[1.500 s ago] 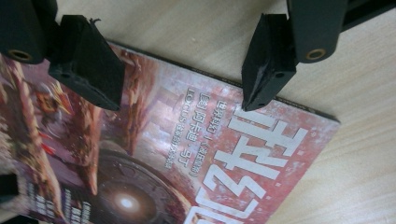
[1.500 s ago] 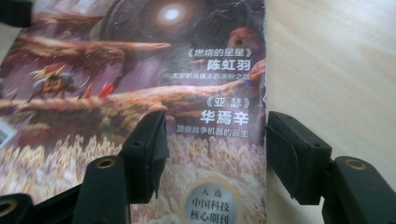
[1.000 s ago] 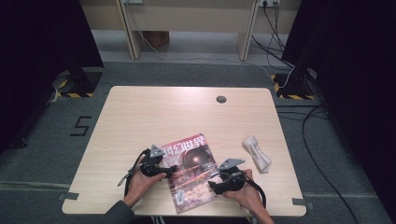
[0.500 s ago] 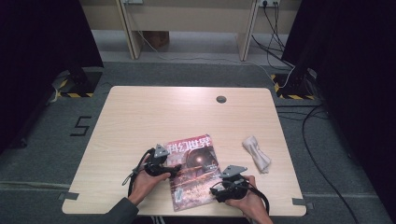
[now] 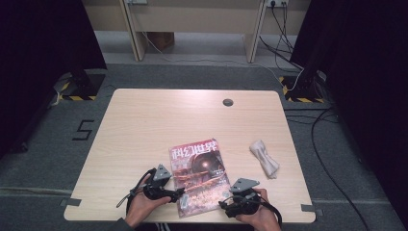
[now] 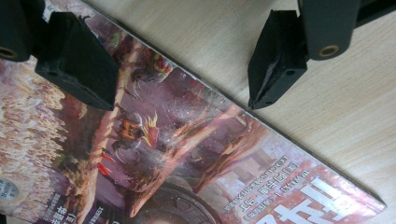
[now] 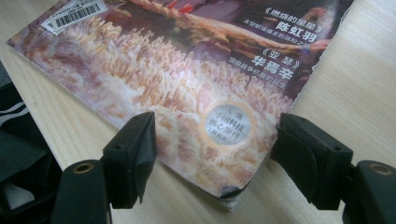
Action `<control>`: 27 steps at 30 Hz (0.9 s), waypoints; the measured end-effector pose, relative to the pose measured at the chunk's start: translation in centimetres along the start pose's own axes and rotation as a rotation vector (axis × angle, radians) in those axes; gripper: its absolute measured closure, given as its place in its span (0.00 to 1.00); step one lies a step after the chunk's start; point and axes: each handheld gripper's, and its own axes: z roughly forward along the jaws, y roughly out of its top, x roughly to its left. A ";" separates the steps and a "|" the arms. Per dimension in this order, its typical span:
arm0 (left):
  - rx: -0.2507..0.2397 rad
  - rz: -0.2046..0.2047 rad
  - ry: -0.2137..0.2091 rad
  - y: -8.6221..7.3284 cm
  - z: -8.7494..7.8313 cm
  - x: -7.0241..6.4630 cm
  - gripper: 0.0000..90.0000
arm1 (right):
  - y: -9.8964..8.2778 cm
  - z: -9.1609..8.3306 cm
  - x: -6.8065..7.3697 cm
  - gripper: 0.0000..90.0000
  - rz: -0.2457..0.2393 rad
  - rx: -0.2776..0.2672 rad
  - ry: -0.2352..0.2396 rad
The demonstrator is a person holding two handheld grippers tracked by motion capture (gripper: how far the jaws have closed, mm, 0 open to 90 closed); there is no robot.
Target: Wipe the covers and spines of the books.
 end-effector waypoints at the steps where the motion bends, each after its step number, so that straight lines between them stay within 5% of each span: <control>1: 0.000 0.013 0.005 0.0 0.1 0.0 0.23 | 0.0 0.0 0.0 0.33 0.000 -0.002 -0.001; 11: 0.002 0.021 0.017 0.3 0.3 0.3 0.22 | -0.1 0.0 0.4 0.31 -0.023 0.020 -0.007; 14: -0.006 -0.021 0.004 0.3 0.5 1.2 0.22 | -0.1 0.1 0.7 0.34 -0.044 0.026 -0.008; 17: -0.012 -0.021 0.033 0.6 0.6 1.8 0.22 | 0.0 0.1 0.7 0.35 -0.040 0.024 0.017; 27: -0.028 -0.030 0.101 1.9 1.7 3.3 0.23 | 0.6 1.1 0.7 0.38 -0.042 0.009 -0.023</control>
